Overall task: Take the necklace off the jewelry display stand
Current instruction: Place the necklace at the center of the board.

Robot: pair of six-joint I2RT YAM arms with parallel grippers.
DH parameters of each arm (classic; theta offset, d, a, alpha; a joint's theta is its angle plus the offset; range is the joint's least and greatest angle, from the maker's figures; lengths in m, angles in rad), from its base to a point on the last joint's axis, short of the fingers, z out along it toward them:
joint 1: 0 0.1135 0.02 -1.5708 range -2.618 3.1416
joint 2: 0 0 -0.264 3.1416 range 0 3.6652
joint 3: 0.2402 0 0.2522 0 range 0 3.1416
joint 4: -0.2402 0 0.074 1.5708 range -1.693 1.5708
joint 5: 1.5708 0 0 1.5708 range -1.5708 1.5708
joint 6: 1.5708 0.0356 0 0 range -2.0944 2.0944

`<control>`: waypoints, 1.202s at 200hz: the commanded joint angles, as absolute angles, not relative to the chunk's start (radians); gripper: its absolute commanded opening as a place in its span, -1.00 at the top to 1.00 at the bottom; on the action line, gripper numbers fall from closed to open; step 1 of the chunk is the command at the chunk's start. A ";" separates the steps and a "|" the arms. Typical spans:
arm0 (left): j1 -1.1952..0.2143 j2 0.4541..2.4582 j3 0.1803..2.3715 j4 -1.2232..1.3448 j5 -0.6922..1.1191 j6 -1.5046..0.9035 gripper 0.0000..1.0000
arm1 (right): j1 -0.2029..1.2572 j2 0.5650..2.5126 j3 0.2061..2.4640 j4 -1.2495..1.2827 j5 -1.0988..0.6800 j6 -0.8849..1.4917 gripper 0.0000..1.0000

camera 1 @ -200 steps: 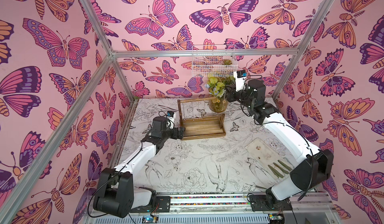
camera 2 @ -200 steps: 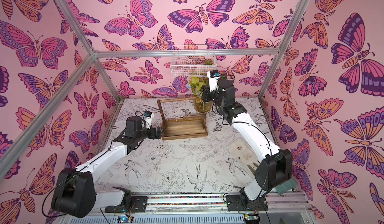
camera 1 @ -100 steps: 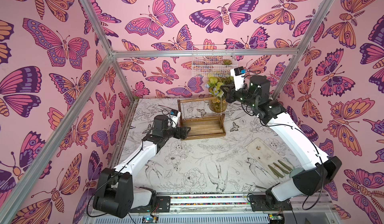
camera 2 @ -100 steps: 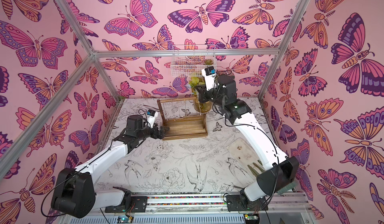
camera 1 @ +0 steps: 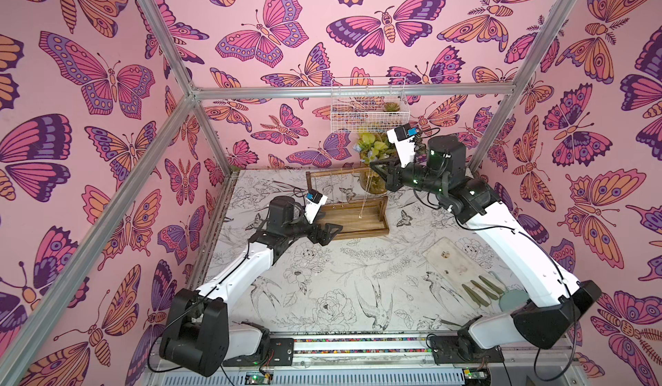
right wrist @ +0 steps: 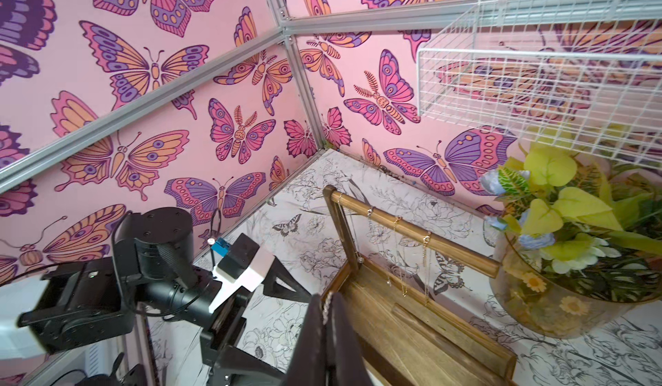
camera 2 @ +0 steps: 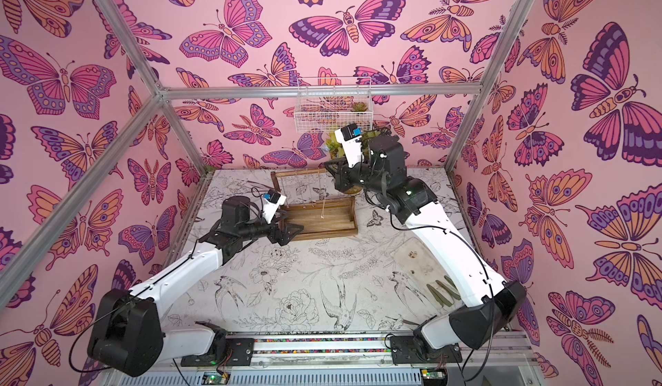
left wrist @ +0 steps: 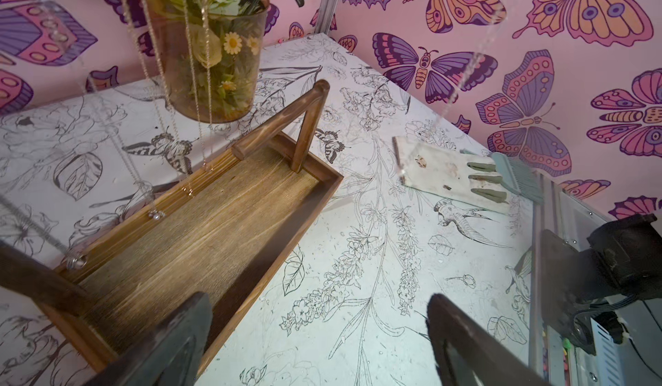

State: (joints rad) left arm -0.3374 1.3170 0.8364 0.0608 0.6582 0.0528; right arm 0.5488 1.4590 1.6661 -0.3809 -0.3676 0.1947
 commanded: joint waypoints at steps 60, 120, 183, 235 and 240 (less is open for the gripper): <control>-0.439 1.340 0.903 0.140 0.620 0.102 -0.92 | 0.593 1.422 1.727 -0.464 -0.455 0.224 1.00; -0.465 1.383 0.952 0.201 0.627 0.109 -0.92 | 0.602 1.433 1.747 -0.446 -0.474 0.251 1.00; -0.488 1.378 1.002 0.211 0.677 0.100 -0.73 | 0.614 1.439 1.760 -0.425 -0.480 0.279 1.00; -0.504 1.425 1.062 0.230 0.699 0.096 -0.71 | 0.613 1.448 1.793 -0.434 -0.477 0.275 1.00; -0.505 1.428 1.064 0.234 0.701 0.095 -0.71 | 0.614 1.450 1.795 -0.434 -0.476 0.275 1.00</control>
